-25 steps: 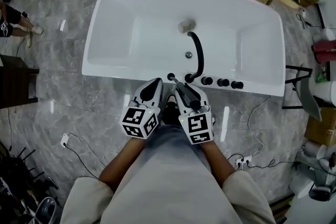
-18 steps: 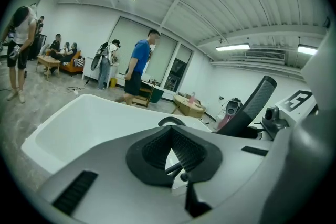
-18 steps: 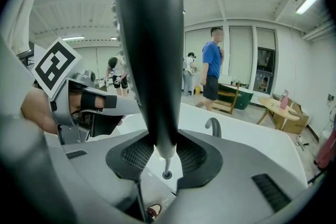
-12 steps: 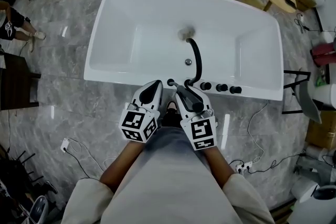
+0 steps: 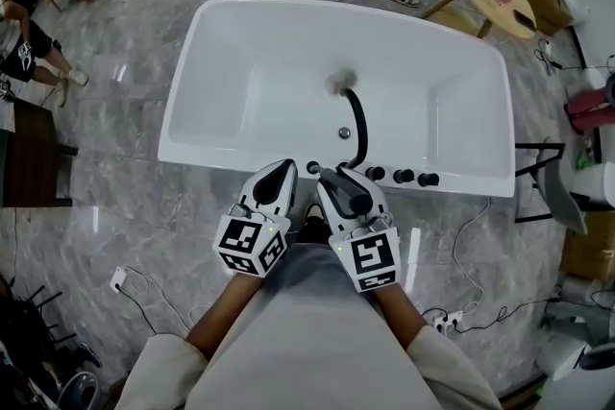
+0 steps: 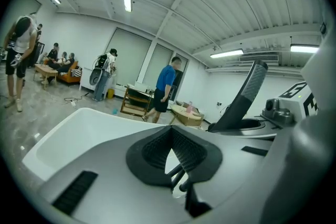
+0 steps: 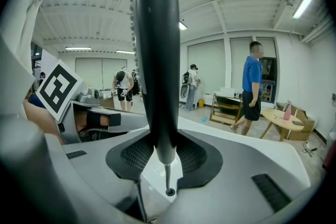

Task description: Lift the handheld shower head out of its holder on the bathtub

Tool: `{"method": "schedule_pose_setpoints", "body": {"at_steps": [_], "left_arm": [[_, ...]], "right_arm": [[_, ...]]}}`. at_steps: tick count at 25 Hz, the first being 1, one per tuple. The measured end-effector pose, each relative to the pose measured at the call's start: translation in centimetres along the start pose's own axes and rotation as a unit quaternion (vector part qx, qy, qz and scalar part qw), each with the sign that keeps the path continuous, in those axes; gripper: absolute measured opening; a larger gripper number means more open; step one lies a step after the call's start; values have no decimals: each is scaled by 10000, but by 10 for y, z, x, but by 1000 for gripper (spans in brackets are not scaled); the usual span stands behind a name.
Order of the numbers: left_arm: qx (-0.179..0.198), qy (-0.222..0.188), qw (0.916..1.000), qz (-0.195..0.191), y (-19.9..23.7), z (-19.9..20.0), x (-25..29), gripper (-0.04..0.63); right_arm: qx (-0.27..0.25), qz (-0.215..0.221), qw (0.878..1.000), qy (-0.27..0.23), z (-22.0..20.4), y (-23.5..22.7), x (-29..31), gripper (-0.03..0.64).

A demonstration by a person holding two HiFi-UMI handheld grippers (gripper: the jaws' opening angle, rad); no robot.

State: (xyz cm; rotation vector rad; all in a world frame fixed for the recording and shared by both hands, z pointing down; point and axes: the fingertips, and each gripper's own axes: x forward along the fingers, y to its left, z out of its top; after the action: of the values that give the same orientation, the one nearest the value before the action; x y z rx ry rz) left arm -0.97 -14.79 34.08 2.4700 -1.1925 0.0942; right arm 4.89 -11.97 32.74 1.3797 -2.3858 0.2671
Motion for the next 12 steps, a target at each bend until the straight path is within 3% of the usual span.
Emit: {"method": "schedule_pose_setpoints", "body": {"at_steps": [12], "left_arm": [[122, -294, 9991, -293, -26, 31, -6, 4]], "right_arm": [[332, -241, 9985, -366, 32, -15, -21, 144]]}}
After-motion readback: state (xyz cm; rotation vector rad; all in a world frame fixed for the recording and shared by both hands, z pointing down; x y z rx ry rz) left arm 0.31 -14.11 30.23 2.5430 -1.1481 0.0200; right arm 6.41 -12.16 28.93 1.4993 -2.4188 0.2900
